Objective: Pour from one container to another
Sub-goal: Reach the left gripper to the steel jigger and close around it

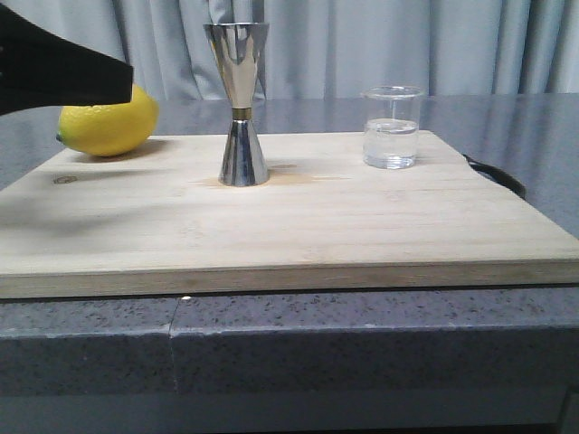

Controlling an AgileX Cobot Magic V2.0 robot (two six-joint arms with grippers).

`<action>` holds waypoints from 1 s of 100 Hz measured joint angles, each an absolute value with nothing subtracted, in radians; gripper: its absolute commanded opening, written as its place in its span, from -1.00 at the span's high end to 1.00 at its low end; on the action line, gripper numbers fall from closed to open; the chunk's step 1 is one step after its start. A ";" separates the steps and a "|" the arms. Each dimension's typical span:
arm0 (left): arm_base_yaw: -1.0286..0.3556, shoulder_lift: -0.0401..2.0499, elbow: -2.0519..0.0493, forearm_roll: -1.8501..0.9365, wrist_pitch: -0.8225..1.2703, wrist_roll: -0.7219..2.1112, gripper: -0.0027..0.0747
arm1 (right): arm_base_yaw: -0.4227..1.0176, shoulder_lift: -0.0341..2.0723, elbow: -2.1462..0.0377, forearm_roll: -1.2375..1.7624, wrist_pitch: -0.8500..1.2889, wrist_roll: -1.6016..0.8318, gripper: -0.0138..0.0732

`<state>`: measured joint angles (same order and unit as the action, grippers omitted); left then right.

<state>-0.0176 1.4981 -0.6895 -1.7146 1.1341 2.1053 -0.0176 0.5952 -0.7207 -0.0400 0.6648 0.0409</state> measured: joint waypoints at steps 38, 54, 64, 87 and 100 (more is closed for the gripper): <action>-0.103 1.606 -0.727 -1.770 1.145 2.266 -0.61 | -0.018 0.595 -0.721 -0.040 0.663 0.041 -0.66; -0.170 1.659 -0.811 -1.772 1.153 2.274 -0.61 | -0.018 0.595 -0.721 -0.040 0.663 0.041 -0.66; -0.209 1.700 -0.863 -1.772 1.154 2.274 -0.61 | -0.018 0.595 -0.721 -0.040 0.663 0.041 -0.66; -0.264 1.788 -0.978 -1.772 1.155 2.269 -0.59 | -0.018 0.595 -0.721 -0.040 0.663 0.041 -0.66; -0.268 1.808 -1.018 -1.772 1.157 2.249 -0.35 | -0.018 0.595 -0.721 -0.040 0.663 0.041 -0.66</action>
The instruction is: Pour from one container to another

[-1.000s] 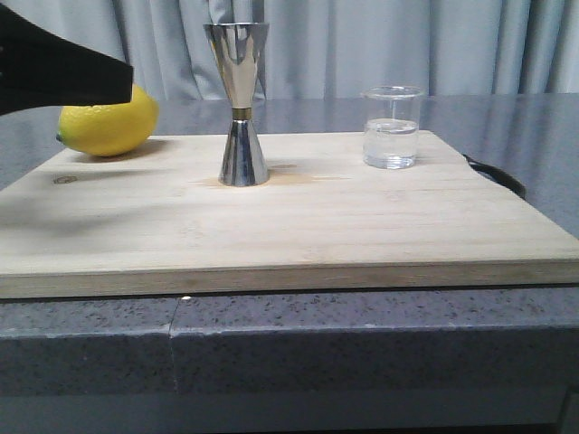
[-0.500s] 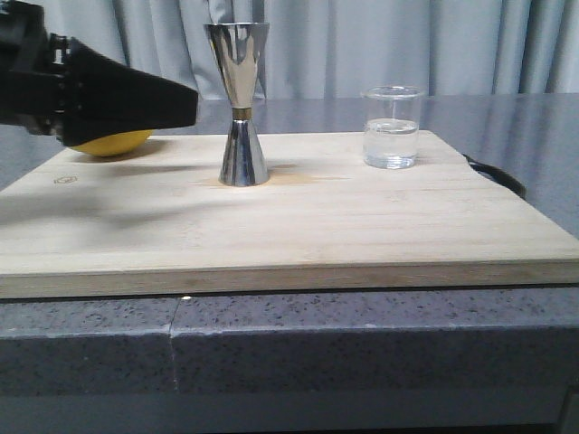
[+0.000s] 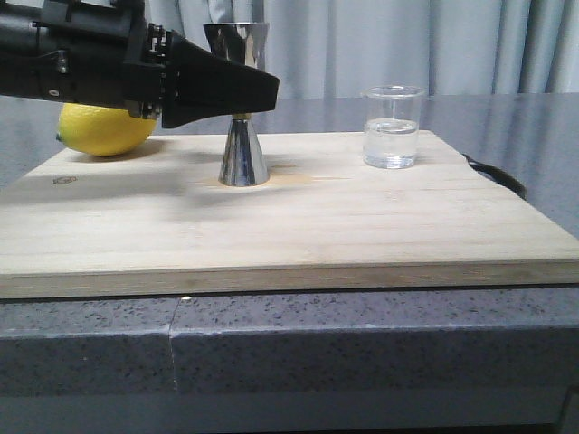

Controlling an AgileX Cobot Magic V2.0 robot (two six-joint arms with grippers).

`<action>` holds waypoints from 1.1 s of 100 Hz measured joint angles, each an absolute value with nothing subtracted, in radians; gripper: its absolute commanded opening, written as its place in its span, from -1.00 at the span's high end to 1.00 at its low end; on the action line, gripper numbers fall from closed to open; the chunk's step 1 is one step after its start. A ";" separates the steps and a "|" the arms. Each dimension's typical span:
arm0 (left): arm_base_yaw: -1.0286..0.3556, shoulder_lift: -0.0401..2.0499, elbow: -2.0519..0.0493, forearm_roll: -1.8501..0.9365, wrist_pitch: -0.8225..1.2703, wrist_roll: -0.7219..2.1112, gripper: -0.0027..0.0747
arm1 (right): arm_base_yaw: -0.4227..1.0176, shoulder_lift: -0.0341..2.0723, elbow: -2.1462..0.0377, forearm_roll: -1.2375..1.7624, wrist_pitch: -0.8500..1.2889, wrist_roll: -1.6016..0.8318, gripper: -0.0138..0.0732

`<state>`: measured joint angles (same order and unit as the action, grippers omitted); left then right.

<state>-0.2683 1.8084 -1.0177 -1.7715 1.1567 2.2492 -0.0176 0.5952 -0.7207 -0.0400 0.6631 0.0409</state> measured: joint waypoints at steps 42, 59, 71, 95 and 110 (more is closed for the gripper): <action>-0.268 1.810 -1.039 -1.772 1.157 2.235 0.22 | -0.018 0.595 -0.721 -0.040 0.661 0.041 -0.66; -0.268 1.810 -1.065 -1.768 1.157 2.199 0.22 | -0.018 0.595 -0.721 -0.040 0.661 0.041 -0.66; -0.268 1.810 -1.097 -1.768 1.157 2.165 0.22 | -0.018 0.595 -0.721 -0.040 0.657 0.041 -0.66; -0.268 1.810 -1.157 -1.766 1.157 2.106 0.22 | -0.018 0.597 -0.723 -0.026 0.628 0.041 -0.66; -0.268 1.810 -1.161 -1.766 1.157 2.099 0.22 | -0.018 0.629 -0.752 0.010 0.622 0.000 -0.66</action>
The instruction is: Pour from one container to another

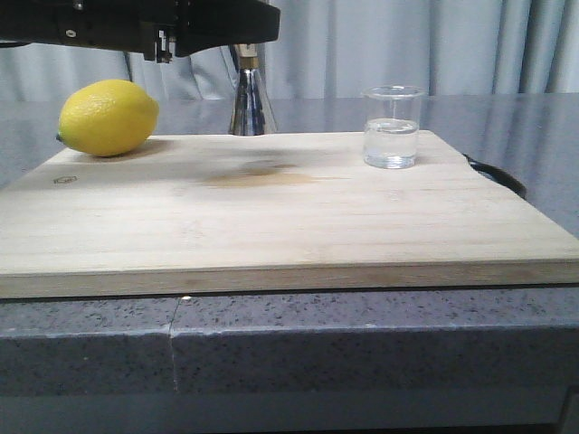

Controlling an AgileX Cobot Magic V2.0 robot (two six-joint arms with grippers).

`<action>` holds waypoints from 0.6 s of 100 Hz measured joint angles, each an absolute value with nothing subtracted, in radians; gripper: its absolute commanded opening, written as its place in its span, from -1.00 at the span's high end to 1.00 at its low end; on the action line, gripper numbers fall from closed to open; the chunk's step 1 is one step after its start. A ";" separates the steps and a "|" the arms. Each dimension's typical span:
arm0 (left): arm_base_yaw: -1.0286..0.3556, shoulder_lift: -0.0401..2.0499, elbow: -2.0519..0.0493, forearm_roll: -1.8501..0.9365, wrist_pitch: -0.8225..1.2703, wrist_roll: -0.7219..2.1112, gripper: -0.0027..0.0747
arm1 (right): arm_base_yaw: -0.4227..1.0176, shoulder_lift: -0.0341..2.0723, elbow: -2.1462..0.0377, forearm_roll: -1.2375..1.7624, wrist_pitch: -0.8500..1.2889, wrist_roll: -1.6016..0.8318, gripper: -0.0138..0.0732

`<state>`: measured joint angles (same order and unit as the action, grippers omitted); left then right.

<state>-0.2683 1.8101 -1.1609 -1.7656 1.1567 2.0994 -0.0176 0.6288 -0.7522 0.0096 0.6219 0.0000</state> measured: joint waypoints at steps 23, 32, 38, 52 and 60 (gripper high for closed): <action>-0.268 1.810 -1.161 -1.766 1.157 2.099 0.22 | -0.018 0.758 -0.838 0.158 0.626 -0.173 -0.66; -0.268 1.810 -1.161 -1.766 1.157 2.099 0.22 | -0.013 0.834 -0.877 0.213 0.642 -0.237 -0.66; -0.268 1.810 -1.161 -1.766 1.157 2.099 0.22 | 0.008 0.884 -0.902 0.233 0.647 -0.256 -0.66; -0.268 1.810 -1.161 -1.766 1.157 2.099 0.22 | 0.103 1.010 -0.954 0.241 0.668 -0.293 -0.66; -0.268 1.810 -1.161 -1.766 1.157 2.099 0.22 | 0.171 1.073 -0.982 0.229 0.687 -0.299 -0.66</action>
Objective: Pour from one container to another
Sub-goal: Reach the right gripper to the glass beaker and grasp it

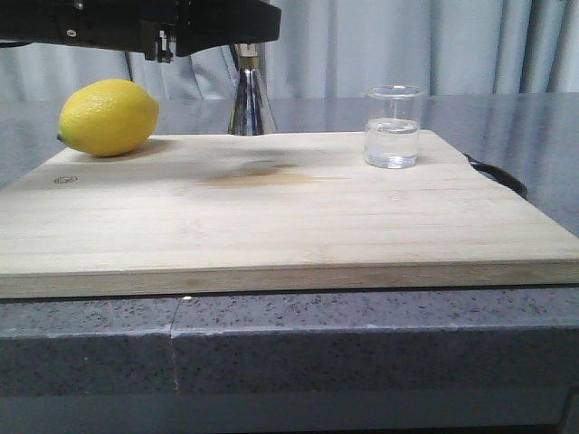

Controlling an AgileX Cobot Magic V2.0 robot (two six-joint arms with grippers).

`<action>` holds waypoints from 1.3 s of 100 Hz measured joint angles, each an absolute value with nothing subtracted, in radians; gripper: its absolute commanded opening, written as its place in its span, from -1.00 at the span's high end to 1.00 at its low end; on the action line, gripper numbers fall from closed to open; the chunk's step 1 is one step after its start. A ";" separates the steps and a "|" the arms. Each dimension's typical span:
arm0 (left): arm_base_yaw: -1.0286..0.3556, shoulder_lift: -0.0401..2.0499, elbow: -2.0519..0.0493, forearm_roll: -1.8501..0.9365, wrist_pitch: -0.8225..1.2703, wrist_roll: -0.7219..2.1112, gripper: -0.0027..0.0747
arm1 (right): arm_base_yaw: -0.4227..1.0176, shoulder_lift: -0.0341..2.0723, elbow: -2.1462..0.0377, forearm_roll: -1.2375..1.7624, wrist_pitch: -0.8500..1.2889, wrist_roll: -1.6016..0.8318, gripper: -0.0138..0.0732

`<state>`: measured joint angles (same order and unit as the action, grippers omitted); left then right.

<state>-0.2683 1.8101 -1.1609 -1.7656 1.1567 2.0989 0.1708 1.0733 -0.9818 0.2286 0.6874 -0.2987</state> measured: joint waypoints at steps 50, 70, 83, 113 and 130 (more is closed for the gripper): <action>-0.268 1.810 -1.161 -1.766 1.157 2.097 0.22 | 0.292 1.213 -0.954 0.196 0.626 -0.283 -0.66; -0.268 1.810 -1.161 -1.766 1.157 2.097 0.22 | 0.347 1.213 -0.796 0.232 0.325 -0.281 -0.66; -0.268 1.810 -1.161 -1.766 1.157 2.097 0.22 | 0.393 1.214 -0.681 0.242 0.104 -0.281 -0.66; -0.268 1.810 -1.161 -1.766 1.157 2.097 0.22 | 0.475 1.247 -0.474 0.236 -0.451 -0.169 -0.66; -0.268 1.810 -1.161 -1.766 1.157 2.095 0.22 | 0.480 1.350 -0.466 0.195 -0.609 -0.101 -0.66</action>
<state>-0.2683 1.8101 -1.1609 -1.7656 1.1567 2.0951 0.4801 1.3502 -0.4663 0.1950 -0.6088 -0.1009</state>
